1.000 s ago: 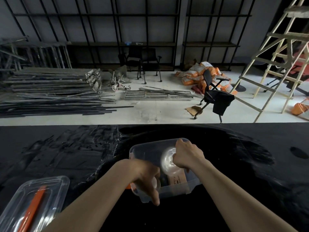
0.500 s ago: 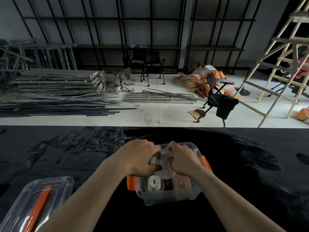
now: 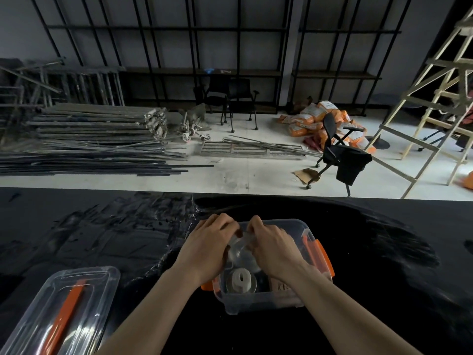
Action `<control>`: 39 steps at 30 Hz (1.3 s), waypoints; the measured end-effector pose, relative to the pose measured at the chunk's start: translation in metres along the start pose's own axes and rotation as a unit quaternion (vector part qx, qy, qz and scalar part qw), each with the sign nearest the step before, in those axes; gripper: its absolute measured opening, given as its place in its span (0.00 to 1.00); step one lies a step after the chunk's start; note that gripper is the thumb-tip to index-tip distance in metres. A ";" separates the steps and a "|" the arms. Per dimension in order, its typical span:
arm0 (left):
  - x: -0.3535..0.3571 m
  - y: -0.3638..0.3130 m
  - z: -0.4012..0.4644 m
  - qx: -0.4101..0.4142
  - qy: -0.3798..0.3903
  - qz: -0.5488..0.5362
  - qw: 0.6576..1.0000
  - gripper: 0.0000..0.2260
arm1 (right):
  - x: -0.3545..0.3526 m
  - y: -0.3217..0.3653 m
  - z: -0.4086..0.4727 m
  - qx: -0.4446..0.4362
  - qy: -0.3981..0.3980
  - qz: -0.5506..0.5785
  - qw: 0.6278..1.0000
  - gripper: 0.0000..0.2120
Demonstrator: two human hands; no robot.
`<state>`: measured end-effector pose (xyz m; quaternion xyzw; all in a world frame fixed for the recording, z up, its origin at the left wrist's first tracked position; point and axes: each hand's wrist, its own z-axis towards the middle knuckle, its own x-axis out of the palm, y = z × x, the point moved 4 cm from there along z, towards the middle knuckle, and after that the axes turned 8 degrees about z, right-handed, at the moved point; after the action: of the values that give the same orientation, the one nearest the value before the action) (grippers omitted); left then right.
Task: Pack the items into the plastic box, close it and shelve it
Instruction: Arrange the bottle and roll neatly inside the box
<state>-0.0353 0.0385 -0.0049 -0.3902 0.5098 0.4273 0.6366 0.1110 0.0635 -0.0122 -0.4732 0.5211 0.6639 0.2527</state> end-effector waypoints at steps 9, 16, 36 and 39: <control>0.001 0.002 -0.001 -0.030 0.039 -0.025 0.998 0.20 | 0.017 -0.011 0.011 0.052 0.019 0.059 0.997 0.18; 0.002 0.003 0.000 -0.055 0.034 -0.050 0.997 0.19 | 0.027 -0.018 0.010 0.050 0.035 0.033 0.998 0.16; 0.003 -0.025 0.022 -0.019 -0.004 0.145 0.989 0.29 | -0.027 -0.020 -0.002 -0.034 -0.108 -0.125 0.986 0.31; 0.012 -0.022 0.033 -0.041 0.043 0.182 0.982 0.44 | -0.022 -0.034 0.001 -0.003 -0.095 -0.143 0.985 0.39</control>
<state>-0.0031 0.0639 -0.0100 -0.3348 0.5812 0.5392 0.5093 0.1482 0.0792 -0.0077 -0.4781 0.4197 0.6648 0.3916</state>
